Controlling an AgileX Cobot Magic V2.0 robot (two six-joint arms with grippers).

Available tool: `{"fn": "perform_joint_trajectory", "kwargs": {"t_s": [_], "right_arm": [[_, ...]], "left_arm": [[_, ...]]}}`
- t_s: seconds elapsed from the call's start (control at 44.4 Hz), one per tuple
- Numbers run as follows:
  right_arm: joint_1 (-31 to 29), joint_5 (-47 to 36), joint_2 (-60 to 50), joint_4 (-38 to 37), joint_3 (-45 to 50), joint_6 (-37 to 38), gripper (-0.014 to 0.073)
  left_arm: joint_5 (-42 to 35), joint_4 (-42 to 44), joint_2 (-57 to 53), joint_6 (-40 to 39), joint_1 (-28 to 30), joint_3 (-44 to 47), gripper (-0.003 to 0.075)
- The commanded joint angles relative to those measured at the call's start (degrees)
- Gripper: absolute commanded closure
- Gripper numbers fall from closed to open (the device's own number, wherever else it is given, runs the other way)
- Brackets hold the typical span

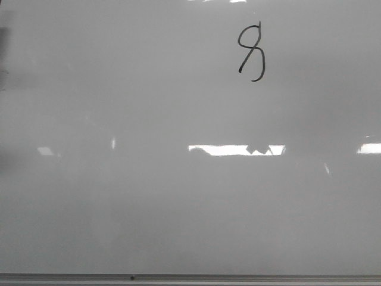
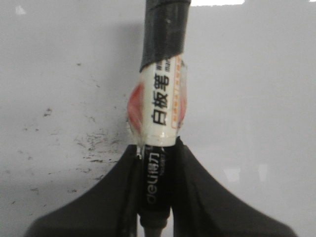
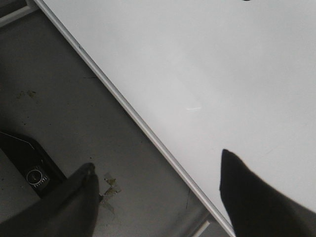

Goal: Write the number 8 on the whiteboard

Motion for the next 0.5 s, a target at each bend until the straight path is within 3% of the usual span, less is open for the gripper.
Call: {"fn": "perform_joint_trajectory", "kwargs": {"t_s": [0.0, 0.225, 0.473], "right_arm": [[-0.4, -2.8, -0.2, -0.5, -1.4, 0.2, 0.0056], [-0.4, -2.8, -0.2, -0.4, -1.4, 0.3, 0.0056], [-0.4, -2.8, -0.2, -0.2, -1.4, 0.6, 0.0056]], "left_arm": [[-8.2, -0.6, 1.9, -0.1, 0.1, -1.3, 0.0693], [-12.5, -1.0, 7.7, -0.1, 0.1, -1.5, 0.0658], [-13.6, -1.0, 10.3, -0.1, 0.1, -1.5, 0.043]]}}
